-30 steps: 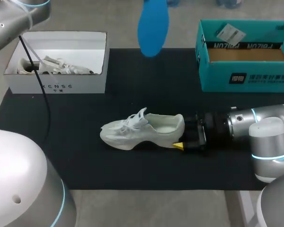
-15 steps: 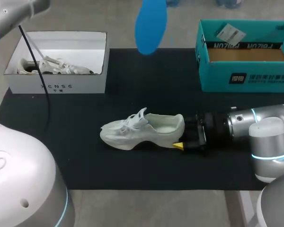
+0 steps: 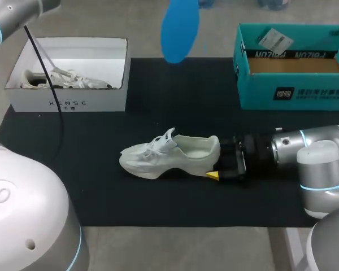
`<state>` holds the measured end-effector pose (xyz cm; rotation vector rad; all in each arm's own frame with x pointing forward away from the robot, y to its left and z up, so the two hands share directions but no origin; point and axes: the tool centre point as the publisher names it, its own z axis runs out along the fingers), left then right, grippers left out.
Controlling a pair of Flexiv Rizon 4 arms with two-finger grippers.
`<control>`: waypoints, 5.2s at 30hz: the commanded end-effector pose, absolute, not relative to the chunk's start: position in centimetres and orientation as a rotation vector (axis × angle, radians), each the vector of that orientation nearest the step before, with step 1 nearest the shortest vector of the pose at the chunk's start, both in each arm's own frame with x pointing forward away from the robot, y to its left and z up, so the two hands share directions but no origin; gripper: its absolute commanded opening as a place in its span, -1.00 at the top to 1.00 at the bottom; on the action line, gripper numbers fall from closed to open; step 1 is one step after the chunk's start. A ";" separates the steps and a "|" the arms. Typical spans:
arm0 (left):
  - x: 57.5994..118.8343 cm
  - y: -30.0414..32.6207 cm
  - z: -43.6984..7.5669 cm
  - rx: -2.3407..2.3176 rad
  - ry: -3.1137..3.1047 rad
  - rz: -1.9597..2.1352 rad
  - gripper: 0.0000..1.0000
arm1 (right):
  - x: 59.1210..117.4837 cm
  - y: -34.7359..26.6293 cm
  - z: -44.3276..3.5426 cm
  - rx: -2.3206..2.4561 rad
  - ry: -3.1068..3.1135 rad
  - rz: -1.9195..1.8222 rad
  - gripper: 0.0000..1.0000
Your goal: Take the shoe out of the shoebox, open the shoe tongue, remove and reinsert the insole, then place the shoe into the shoebox
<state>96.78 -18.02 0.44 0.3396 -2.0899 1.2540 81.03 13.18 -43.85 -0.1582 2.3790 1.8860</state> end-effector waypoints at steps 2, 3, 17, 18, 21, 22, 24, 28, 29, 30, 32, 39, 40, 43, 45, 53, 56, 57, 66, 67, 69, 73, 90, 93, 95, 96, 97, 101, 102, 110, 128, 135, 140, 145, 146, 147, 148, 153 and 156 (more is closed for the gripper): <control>96.9 -18.0 0.4 0.337 -2.089 1.253 1.00 | 80.9 12.8 -43.6 -0.155 2.368 1.863 -1.00; 96.9 -18.0 0.4 0.337 -2.089 1.253 1.00 | 80.8 12.4 -43.3 -0.149 2.366 1.856 -1.00; 96.9 -18.0 0.4 0.337 -2.089 1.253 1.00 | 79.1 7.4 -37.8 0.018 2.617 1.805 -1.00; 96.9 -18.0 0.4 0.337 -2.089 1.253 1.00 | 79.0 7.1 -37.1 0.047 2.704 1.741 -1.00; 96.9 -18.0 0.4 0.337 -2.089 1.253 1.00 | 78.6 6.2 -35.0 0.096 2.841 1.552 -1.00; 96.9 -18.0 0.4 0.337 -2.089 1.253 1.00 | 78.5 6.0 -34.4 0.115 2.898 1.483 -1.00; 96.9 -18.0 0.4 0.337 -2.089 1.253 1.00 | 78.5 5.8 -32.9 0.135 2.971 1.353 -1.00; 96.9 -18.0 0.4 0.337 -2.089 1.253 1.00 | 78.6 5.7 -30.5 0.161 3.099 1.112 -1.00; 96.9 -18.0 0.4 0.337 -2.089 1.253 1.00 | 78.6 5.6 -30.0 0.172 3.126 1.050 -1.00; 96.9 -18.0 0.4 0.337 -2.089 1.253 1.00 | 78.6 5.6 -29.4 0.164 3.137 0.995 -1.00; 96.9 -18.0 0.4 0.337 -2.089 1.253 1.00 | 78.7 5.7 -28.5 0.156 3.172 0.878 -1.00; 96.9 -18.0 0.4 0.337 -2.089 1.253 1.00 | 79.4 6.8 -26.1 0.167 3.276 0.556 -1.00; 96.9 -18.0 0.4 0.337 -2.089 1.253 1.00 | 79.5 6.9 -26.0 0.164 3.284 0.528 -1.00; 96.9 -18.0 0.4 0.337 -2.089 1.253 1.00 | 80.0 7.6 -25.6 0.133 3.300 0.429 -1.00; 96.9 -18.0 0.4 0.337 -2.089 1.253 1.00 | 80.2 7.8 -25.6 0.120 3.316 0.384 -1.00; 96.9 -18.0 0.4 0.337 -2.089 1.253 1.00 | 80.1 7.5 -25.8 0.125 3.331 0.315 -1.00; 96.9 -18.0 0.4 0.337 -2.089 1.253 1.00 | 79.8 7.1 -25.9 0.138 3.327 0.316 -1.00; 96.9 -18.0 0.4 0.337 -2.089 1.253 1.00 | 79.7 7.0 -26.0 0.143 3.320 0.327 -1.00; 96.9 -18.0 0.4 0.337 -2.089 1.253 1.00 | 78.4 5.5 -26.0 0.213 3.262 0.372 -1.00; 96.9 -18.0 0.4 0.337 -2.089 1.253 1.00 | 78.3 5.4 -26.0 0.223 3.247 0.378 -1.00; 96.9 -18.0 0.4 0.337 -2.089 1.253 1.00 | 78.1 5.3 -25.9 0.223 3.237 0.390 -1.00; 96.9 -18.0 0.4 0.337 -2.089 1.253 1.00 | 78.0 5.5 -25.9 0.216 3.237 0.389 -1.00; 97.4 -17.5 0.3 0.353 -2.089 1.248 1.00 | 78.3 5.7 -25.9 0.192 3.243 0.356 -1.00; 98.3 -16.8 0.2 0.387 -2.087 1.250 1.00 | 78.3 5.7 -25.9 0.192 3.243 0.356 -1.00; 98.5 -16.4 0.2 0.395 -2.080 1.250 1.00 | 78.3 5.7 -25.9 0.192 3.243 0.356 -1.00; 98.4 -16.2 0.2 0.394 -2.074 1.249 1.00 | 78.3 5.7 -25.9 0.192 3.243 0.356 -1.00; 98.3 -16.2 0.2 0.392 -2.074 1.248 1.00 | 78.3 5.7 -25.9 0.192 3.243 0.356 -1.00; 97.3 -16.2 0.2 0.375 -2.063 1.239 1.00 | 78.3 5.7 -25.9 0.192 3.243 0.356 -1.00; 97.0 -16.1 0.3 0.362 -2.052 1.245 1.00 | 78.3 5.7 -25.9 0.192 3.243 0.356 -1.00; 97.0 -16.1 0.3 0.362 -2.052 1.245 1.00 | 78.8 6.4 -25.7 0.209 3.253 0.321 -1.00; 97.0 -16.1 0.3 0.362 -2.052 1.245 1.00 | 81.3 13.9 -28.2 0.267 3.270 0.215 -1.00; 97.0 -16.1 0.3 0.362 -2.052 1.245 1.00 | 81.6 14.7 -29.6 0.264 3.238 0.172 -1.00; 97.0 -16.1 0.3 0.362 -2.052 1.245 1.00 | 82.1 14.4 -31.1 0.267 3.215 0.174 -1.00; 97.0 -16.1 0.3 0.362 -2.052 1.245 1.00 | 82.5 13.4 -32.9 0.285 3.212 0.213 -1.00; 97.0 -16.1 0.3 0.362 -2.052 1.245 1.00 | 82.5 13.2 -33.2 0.293 3.209 0.230 -1.00; 97.0 -16.1 0.3 0.362 -2.052 1.245 1.00 | 82.6 13.0 -33.6 0.288 3.213 0.219 -1.00; 97.0 -16.1 0.3 0.362 -2.052 1.245 1.00 | 82.5 12.9 -34.0 0.288 3.206 0.242 -1.00; 97.0 -16.1 0.3 0.362 -2.052 1.245 1.00 | 82.9 12.3 -35.3 0.286 3.217 0.250 -1.00; 97.0 -16.1 0.3 0.362 -2.052 1.245 1.00 | 83.5 12.5 -35.9 0.266 3.226 0.238 -1.00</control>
